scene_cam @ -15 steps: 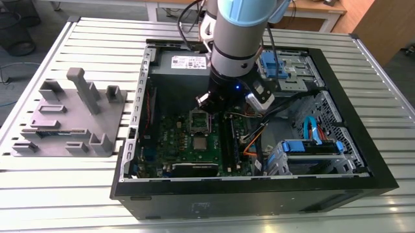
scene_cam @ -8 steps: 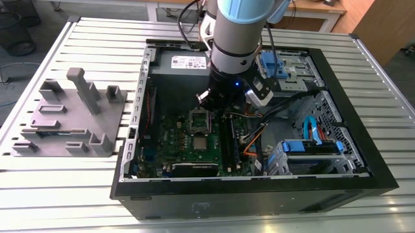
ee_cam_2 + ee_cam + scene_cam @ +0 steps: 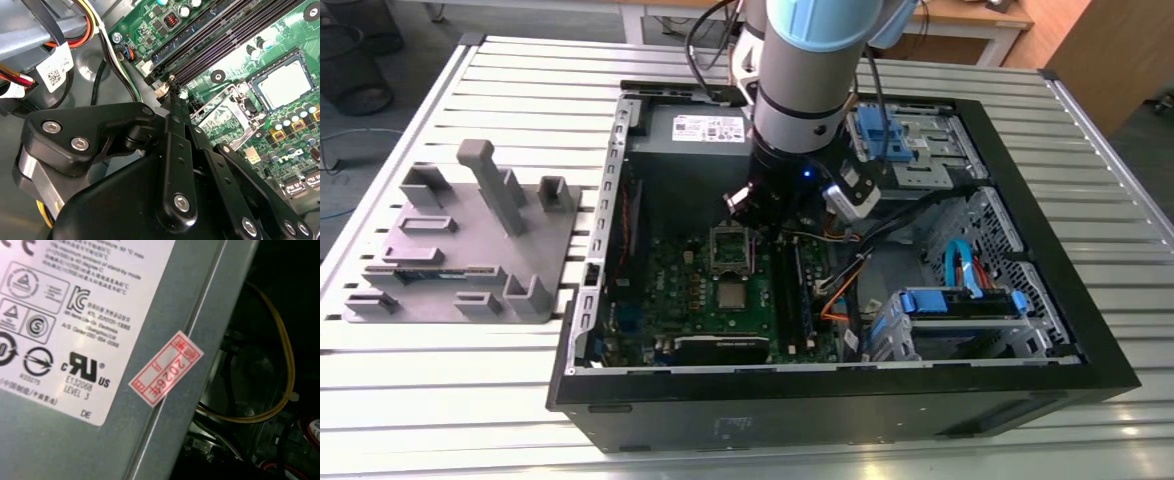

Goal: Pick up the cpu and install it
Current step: 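Close the cpu cover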

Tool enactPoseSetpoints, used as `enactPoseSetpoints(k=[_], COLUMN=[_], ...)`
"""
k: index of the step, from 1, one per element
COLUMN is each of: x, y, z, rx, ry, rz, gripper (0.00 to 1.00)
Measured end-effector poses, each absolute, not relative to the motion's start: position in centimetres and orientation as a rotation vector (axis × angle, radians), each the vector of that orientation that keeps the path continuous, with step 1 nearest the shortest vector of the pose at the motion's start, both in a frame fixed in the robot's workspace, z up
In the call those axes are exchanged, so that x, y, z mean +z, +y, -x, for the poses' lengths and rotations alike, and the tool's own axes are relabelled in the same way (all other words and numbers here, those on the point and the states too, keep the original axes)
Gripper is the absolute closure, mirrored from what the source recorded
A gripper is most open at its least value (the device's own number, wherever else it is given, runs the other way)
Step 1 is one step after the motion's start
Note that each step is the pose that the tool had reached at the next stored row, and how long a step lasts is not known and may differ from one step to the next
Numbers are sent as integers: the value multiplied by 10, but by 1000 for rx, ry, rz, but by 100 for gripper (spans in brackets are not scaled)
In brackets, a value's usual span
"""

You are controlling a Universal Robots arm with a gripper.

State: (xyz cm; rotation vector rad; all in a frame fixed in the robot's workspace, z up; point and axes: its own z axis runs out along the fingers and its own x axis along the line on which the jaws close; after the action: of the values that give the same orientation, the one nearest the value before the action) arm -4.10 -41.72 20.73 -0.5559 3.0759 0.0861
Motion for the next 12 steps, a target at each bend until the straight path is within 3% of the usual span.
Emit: enactPoseSetpoints(k=[12], x=[207], y=[-415], z=[44], rx=[106], ry=[3073], rz=[555], gripper=[89])
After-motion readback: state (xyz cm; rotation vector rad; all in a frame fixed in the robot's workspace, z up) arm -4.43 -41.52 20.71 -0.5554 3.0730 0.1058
